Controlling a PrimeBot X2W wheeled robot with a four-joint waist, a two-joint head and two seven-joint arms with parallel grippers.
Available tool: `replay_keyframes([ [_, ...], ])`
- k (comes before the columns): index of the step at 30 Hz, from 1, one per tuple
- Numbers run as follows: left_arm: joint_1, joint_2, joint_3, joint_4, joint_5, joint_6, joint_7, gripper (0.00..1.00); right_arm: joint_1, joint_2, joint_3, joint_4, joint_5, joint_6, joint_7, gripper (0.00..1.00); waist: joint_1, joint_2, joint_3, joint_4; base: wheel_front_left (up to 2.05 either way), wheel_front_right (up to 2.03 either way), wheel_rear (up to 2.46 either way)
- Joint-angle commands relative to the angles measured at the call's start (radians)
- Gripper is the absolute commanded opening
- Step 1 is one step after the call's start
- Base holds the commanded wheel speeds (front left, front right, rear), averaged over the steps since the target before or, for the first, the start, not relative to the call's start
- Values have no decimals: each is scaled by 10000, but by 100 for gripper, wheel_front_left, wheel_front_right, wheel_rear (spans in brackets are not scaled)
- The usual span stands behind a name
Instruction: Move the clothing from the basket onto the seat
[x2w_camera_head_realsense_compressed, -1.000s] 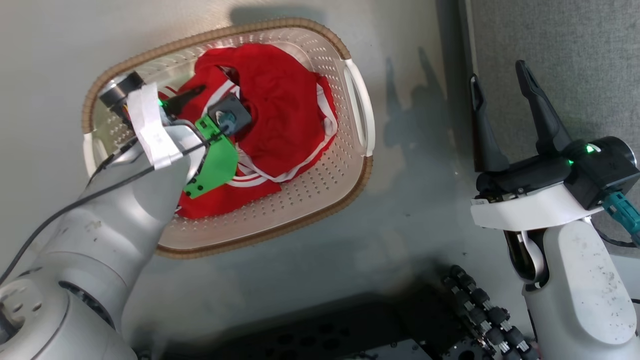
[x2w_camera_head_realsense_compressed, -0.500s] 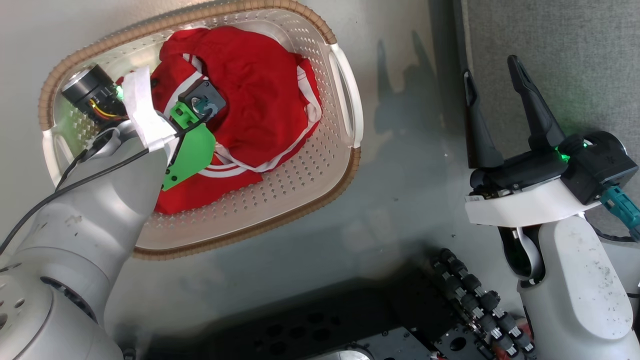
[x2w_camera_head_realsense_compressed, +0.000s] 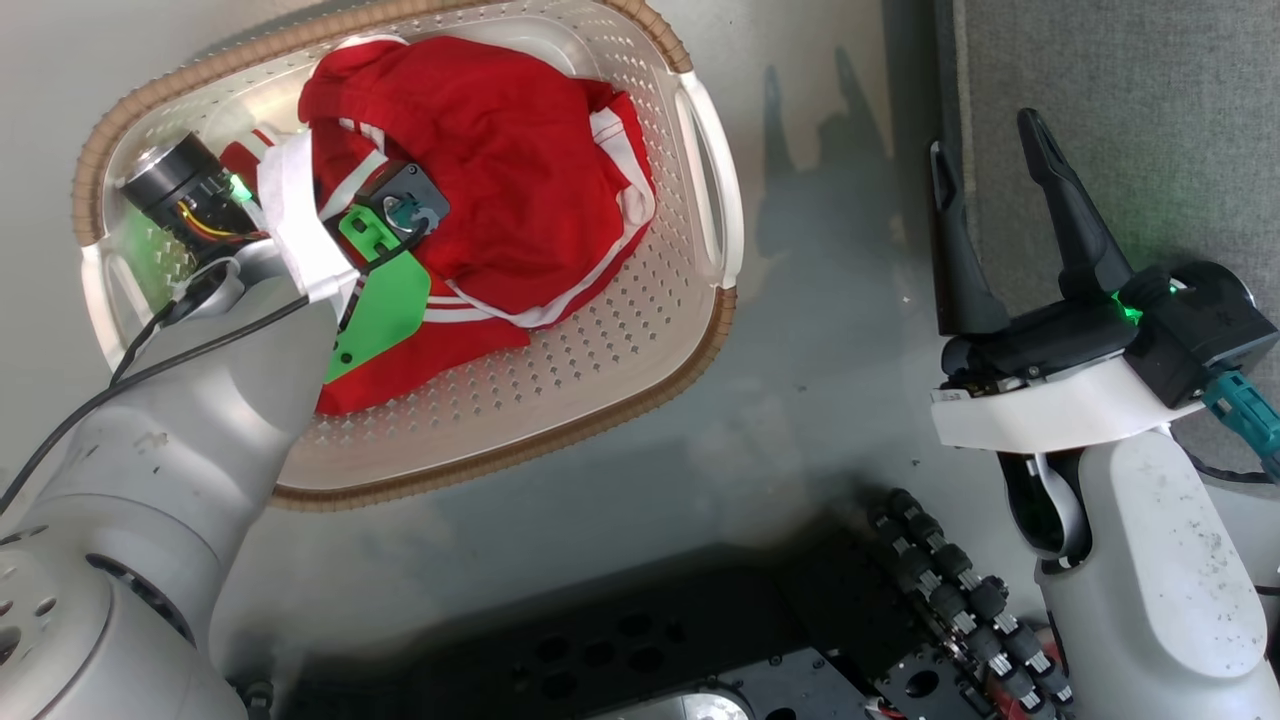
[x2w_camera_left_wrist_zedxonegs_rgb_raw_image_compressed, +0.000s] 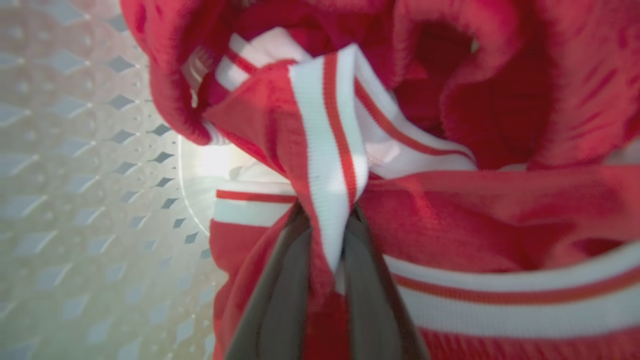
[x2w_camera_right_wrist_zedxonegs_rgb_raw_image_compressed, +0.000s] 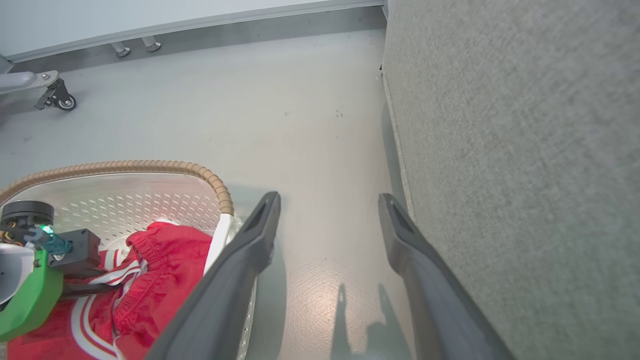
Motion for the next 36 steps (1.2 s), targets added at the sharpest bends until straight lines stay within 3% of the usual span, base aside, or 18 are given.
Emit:
replay_keyframes([
  [1, -64, 52, -32, 39, -54, 52, -2, 0, -135, -42, -83, 98, 99, 0, -19, 100, 0, 113, -53, 12, 0, 0, 0],
  [9, 426, -272, 83, 29, -362, 158, -41, 0, -19, -55, -196, 265, 417, -7, -21, 100, 0, 113, -665, 13, 0, 0, 0],
  [16, 1231, -483, 358, 18, -867, 237, -836, 0, 211, -39, -76, 365, 259, -6, -21, 100, 0, 113, -1797, 158, 0, 0, 0],
  [28, 3418, -877, 1297, -42, -2224, 353, -2864, 0, 1313, -40, -158, 681, -258, -6, -21, 100, 0, 113, -4975, 762, 0, 0, 0],
  [36, 4751, -1188, 1816, -411, -2976, 345, -3584, 0, 2265, -45, 152, 913, -434, -6, -21, 100, 0, 113, -6909, 1061, 0, 0, 0],
])
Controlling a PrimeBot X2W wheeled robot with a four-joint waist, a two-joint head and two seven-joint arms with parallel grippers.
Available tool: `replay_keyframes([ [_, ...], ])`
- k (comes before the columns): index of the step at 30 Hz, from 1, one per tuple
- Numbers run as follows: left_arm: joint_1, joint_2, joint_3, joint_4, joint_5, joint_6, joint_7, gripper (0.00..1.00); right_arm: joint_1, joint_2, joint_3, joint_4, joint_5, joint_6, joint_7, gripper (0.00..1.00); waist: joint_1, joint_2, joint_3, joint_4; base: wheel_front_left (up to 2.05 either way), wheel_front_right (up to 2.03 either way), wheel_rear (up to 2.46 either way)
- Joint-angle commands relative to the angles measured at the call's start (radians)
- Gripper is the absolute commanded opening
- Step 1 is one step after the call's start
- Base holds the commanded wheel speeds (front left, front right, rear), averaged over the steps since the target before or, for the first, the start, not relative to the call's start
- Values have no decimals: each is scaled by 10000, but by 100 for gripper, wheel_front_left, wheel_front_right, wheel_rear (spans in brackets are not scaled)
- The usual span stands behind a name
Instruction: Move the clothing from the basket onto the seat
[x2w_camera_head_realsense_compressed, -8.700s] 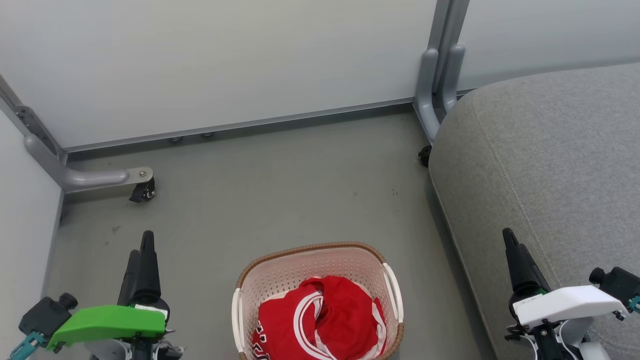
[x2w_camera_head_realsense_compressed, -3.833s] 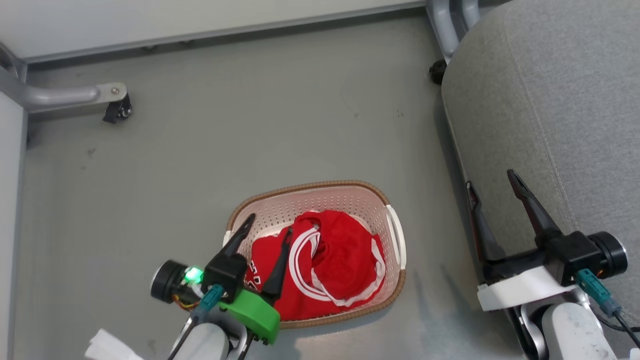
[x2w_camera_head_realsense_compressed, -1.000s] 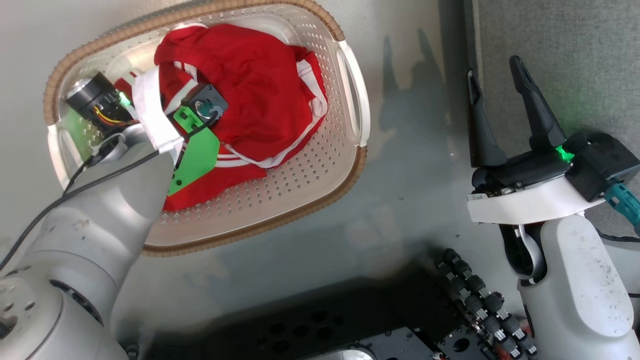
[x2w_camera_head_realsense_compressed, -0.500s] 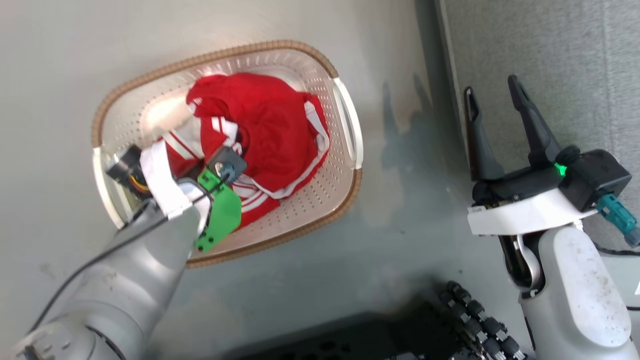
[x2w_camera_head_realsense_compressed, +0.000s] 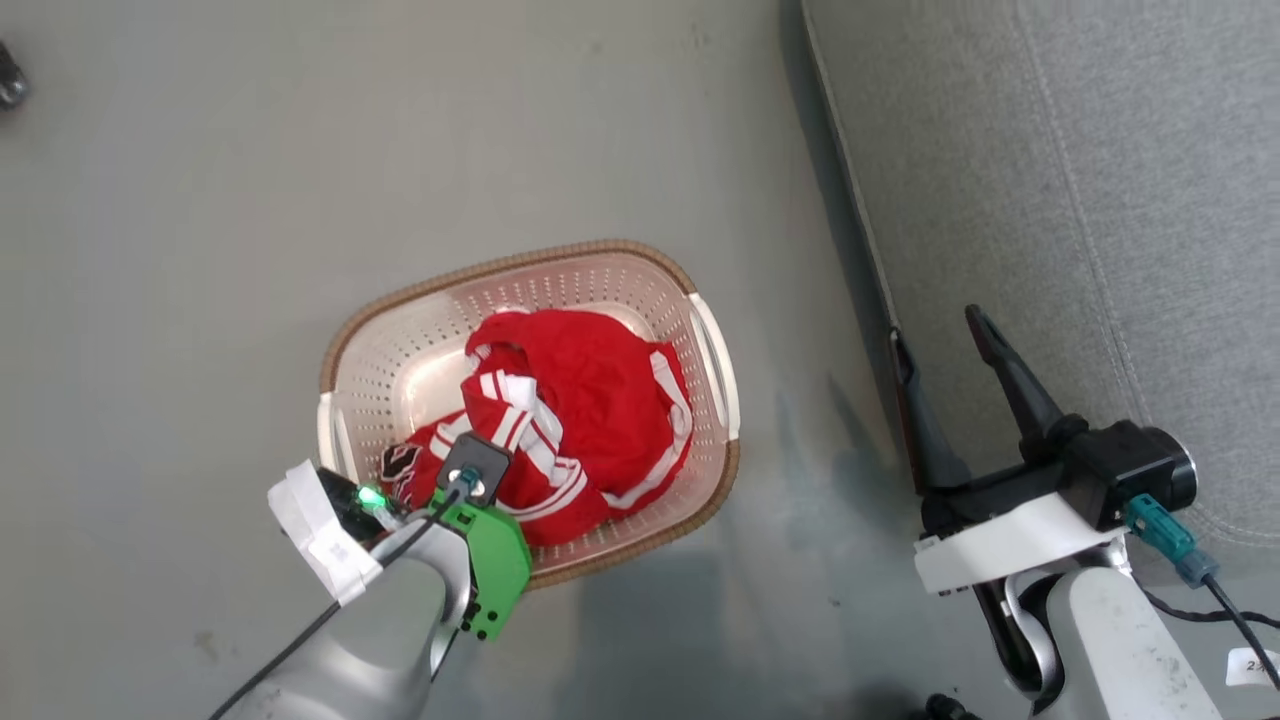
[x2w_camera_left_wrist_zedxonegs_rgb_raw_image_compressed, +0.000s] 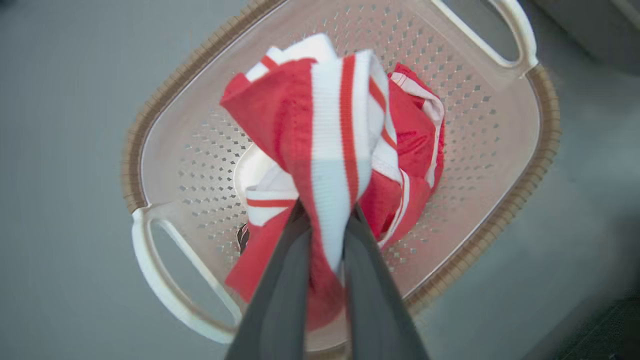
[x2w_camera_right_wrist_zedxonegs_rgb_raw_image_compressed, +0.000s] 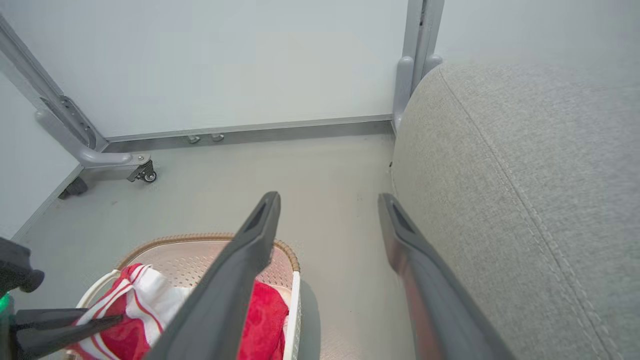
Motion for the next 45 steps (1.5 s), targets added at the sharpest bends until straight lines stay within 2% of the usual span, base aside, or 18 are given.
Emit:
replay_keyframes([
  [1, 365, -56, 54, -82, -67, 19, -96, 0, 286, -51, 38, 52, -56, -13, -21, 100, 1, 112, -1807, 475, 0, 0, 0],
  [7, 1109, -93, 481, -721, -501, 157, -260, 0, 945, -47, 161, 217, -110, -13, -21, 100, 1, 112, -2937, 655, 0, 0, 0],
  [14, 1871, 74, 1339, -2352, -753, 272, -253, 0, 1772, -48, 492, 390, -105, -13, -21, 100, 1, 112, -4106, 931, 0, 0, 0],
  [25, 2538, 284, 2487, -4970, -662, 398, -256, 0, 2301, -48, 917, 553, 91, -13, -21, 100, 1, 112, -5231, 901, 0, 0, 0],
  [34, 2432, 387, 2837, -6924, -713, 500, -220, 0, 2446, -46, 1155, 454, 121, -13, -21, 100, 1, 112, -5474, 827, 0, 0, 0],
  [45, 2418, 437, 2703, -9075, -919, 690, 469, 0, 2032, -46, 1800, 306, -12, -13, -21, 100, 1, 112, -5378, 796, 0, 0, 0],
])
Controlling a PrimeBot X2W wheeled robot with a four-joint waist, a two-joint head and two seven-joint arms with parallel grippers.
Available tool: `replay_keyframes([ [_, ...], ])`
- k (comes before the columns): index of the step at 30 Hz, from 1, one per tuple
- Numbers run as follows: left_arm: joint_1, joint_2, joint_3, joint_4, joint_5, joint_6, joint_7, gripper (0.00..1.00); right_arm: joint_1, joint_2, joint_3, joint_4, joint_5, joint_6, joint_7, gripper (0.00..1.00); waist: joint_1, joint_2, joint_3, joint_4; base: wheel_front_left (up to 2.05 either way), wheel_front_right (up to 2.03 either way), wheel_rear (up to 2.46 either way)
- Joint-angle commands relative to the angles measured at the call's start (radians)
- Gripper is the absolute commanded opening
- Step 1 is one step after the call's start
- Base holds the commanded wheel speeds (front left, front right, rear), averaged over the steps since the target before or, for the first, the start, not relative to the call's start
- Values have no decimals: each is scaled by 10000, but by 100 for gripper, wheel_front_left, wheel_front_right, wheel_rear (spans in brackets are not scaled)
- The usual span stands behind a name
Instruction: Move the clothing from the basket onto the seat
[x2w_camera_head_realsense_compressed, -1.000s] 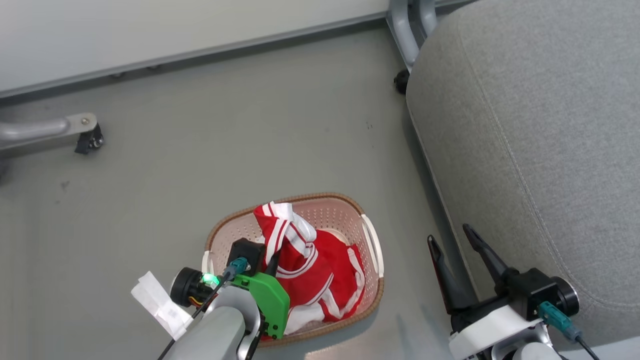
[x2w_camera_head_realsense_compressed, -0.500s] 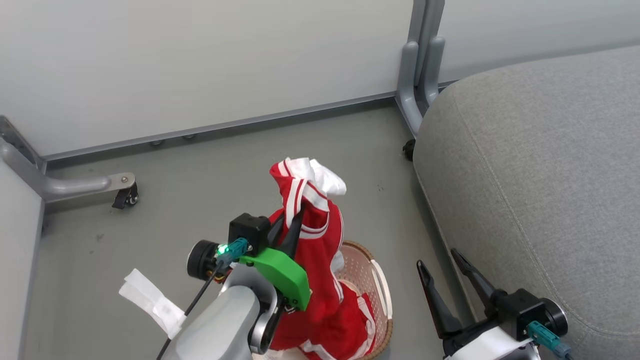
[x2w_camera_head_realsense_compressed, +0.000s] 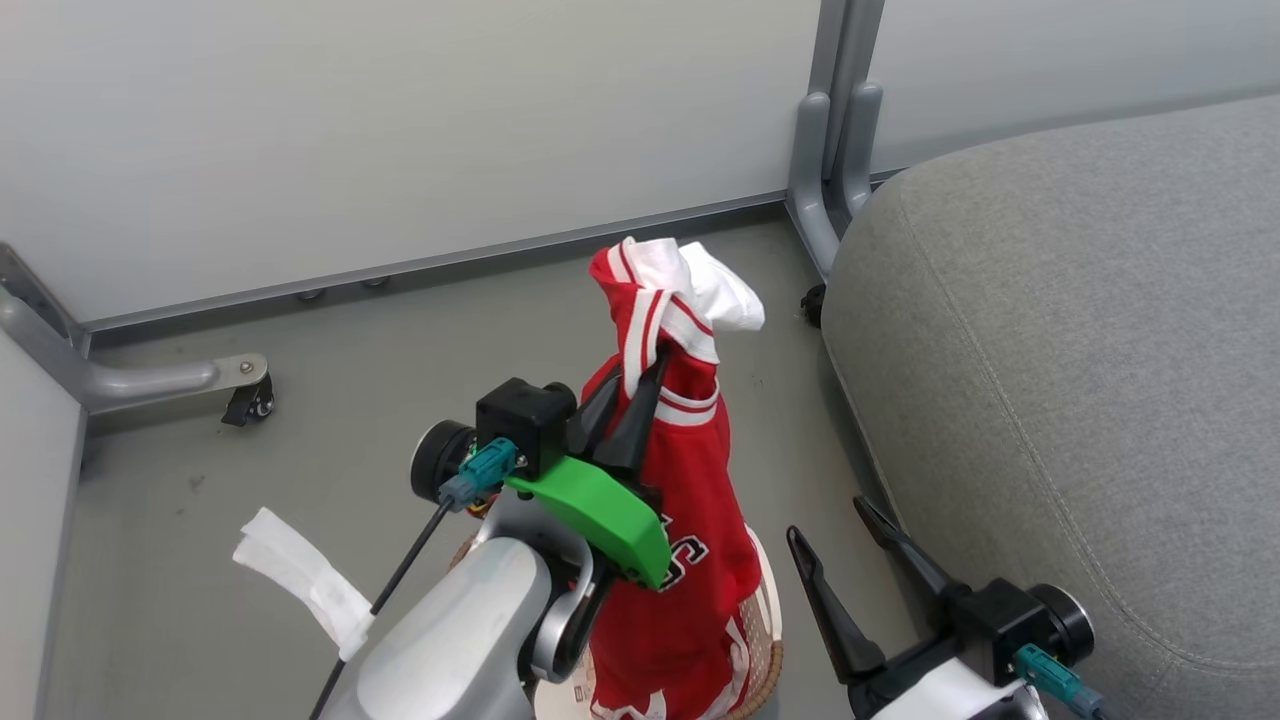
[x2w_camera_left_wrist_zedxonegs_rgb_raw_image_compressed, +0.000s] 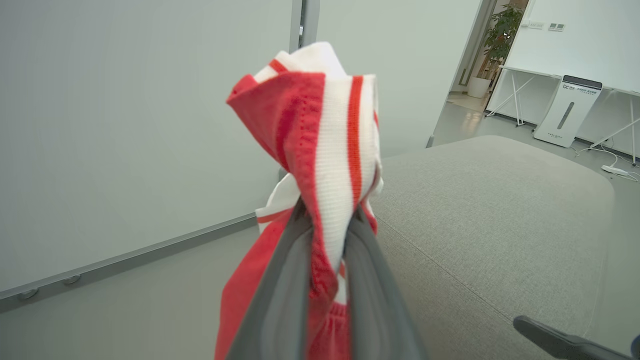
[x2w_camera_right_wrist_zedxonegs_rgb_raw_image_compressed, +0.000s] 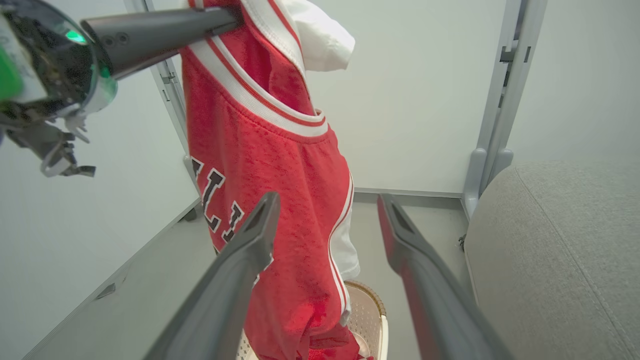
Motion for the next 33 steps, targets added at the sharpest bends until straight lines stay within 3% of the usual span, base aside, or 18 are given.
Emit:
replay_keyframes([
  [1, -27, -17, -50, -225, -77, 58, 79, 0, -220, -40, 110, -84, -37, -14, -21, 100, 1, 113, 42, 12, 0, 0, 0],
  [11, -99, -282, -666, -1760, -229, 11, 750, 0, -1304, -42, 629, -46, 120, -14, -21, 100, 1, 113, 250, 98, 0, 0, 0],
  [28, -254, -323, -1241, -3325, -345, 215, 1431, 0, -1440, -39, 867, 1577, 369, -14, -21, 100, 1, 113, 63, 224, 0, 0, 0],
  [29, -237, -291, -1236, -3286, -326, 241, 1441, 0, -1439, -41, 886, 1620, 374, -14, -20, 85, 1, 113, 58, 215, 0, 0, 0],
  [30, -224, -266, -1238, -3253, -308, 251, 1439, 0, -1422, -42, 901, 1652, 381, -14, -20, 48, 1, 113, 54, 209, 0, 0, 0],
  [32, -169, -245, -1216, -3179, -336, 273, 1397, 0, -1373, -39, 968, 1696, 351, -14, -20, 0, 1, 113, 52, 200, 0, 0, 0],
  [33, -147, -226, -1204, -3119, -351, 286, 1368, 0, -1355, -39, 991, 1705, 341, -14, -20, 0, 1, 113, 53, 199, 0, 0, 0],
])
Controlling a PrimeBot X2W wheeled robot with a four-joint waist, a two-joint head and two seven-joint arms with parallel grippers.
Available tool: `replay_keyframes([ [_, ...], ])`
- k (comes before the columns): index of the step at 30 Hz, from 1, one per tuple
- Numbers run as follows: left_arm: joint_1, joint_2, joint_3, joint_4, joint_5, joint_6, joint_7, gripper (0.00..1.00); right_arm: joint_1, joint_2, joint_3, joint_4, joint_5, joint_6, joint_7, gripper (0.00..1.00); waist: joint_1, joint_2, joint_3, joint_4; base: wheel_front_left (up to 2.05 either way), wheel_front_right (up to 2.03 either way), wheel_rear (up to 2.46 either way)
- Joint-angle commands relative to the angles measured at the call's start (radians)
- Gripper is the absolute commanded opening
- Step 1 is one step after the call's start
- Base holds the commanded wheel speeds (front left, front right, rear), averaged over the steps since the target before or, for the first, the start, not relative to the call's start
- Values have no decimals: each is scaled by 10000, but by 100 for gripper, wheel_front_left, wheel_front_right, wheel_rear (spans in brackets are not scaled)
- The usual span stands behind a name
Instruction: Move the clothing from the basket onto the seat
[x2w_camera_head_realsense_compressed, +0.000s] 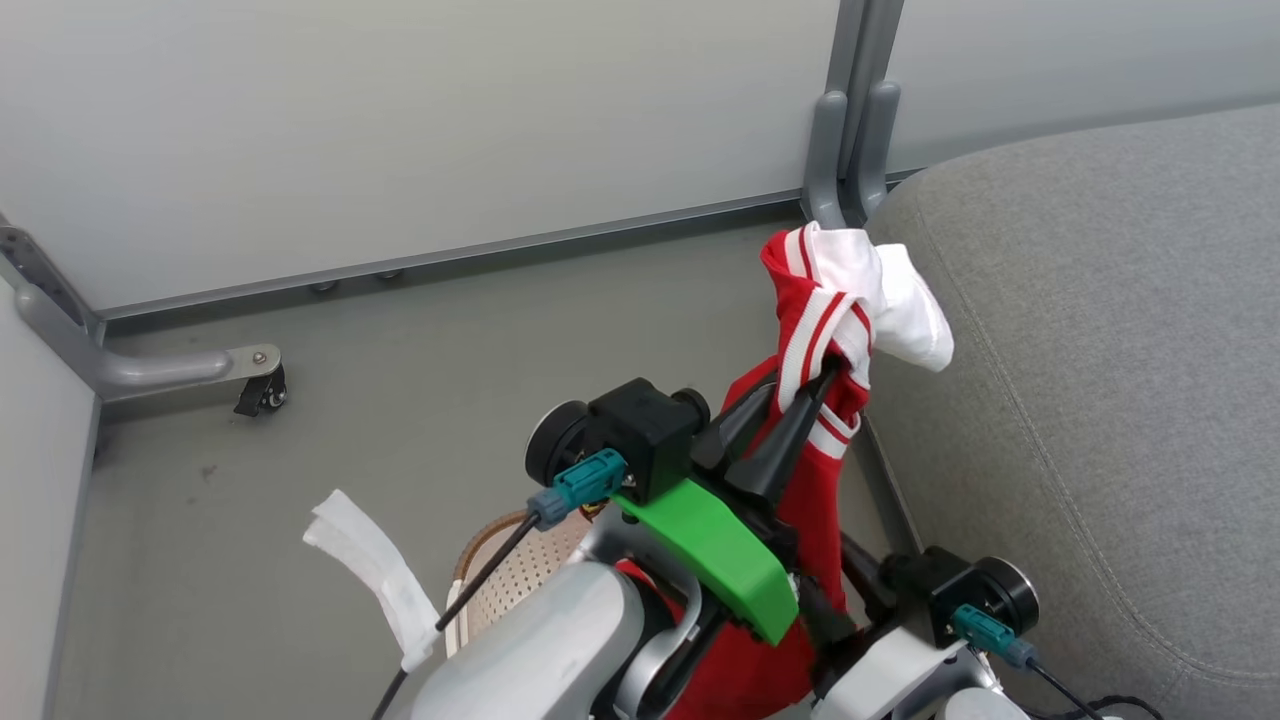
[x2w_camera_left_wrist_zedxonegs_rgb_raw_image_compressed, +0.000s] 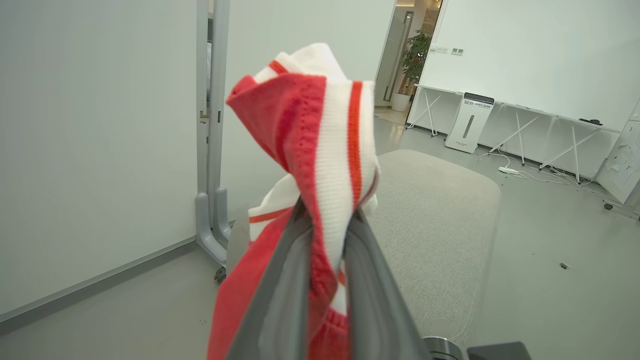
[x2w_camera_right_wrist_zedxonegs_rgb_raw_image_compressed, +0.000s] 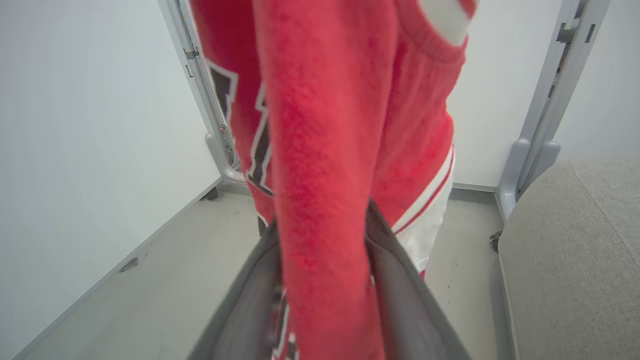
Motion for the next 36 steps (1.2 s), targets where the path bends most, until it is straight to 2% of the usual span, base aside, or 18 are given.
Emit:
replay_keyframes([
  [1, -35, 80, 48, 71, 27, 43, -68, 0, 81, -39, 29, 18, -28, -14, -20, 0, 0, 113, 6, -1, 0, 0, 0],
  [14, -100, 133, 21, 1036, 153, 139, -339, 0, 343, -36, 54, -85, 11, -14, -20, 0, 0, 113, 129, 47, 0, 0, 0],
  [15, -109, 124, 19, 1072, 154, 149, -366, 5, 351, -36, 54, -86, 18, -14, -20, 0, 0, 113, 134, 50, 0, 0, 0],
  [16, -127, 119, 3, 1114, 179, 166, -376, 17, 361, -37, 54, -83, 25, -14, -22, 0, 0, 113, 140, 51, 0, 0, 0],
  [17, -135, 118, -8, 1138, 196, 173, -388, 37, 372, -37, 54, -73, 25, -14, -20, 0, 0, 113, 140, 50, 0, 0, 0],
  [18, -153, 119, -19, 1164, 225, 191, -374, 86, 383, -36, 55, -55, 22, -14, -20, 0, 0, 113, 142, 50, 0, 0, 0],
  [19, -173, 138, -30, 1191, 272, 218, -384, 100, 380, -36, 58, -45, 24, -14, -22, 0, 0, 113, 147, 48, 0, 0, 0],
  [36, -371, 415, -61, 1538, 659, 561, -626, 100, 127, -37, 90, 15, -80, -14, -22, 0, 0, 113, 336, -27, 0, 0, 0],
])
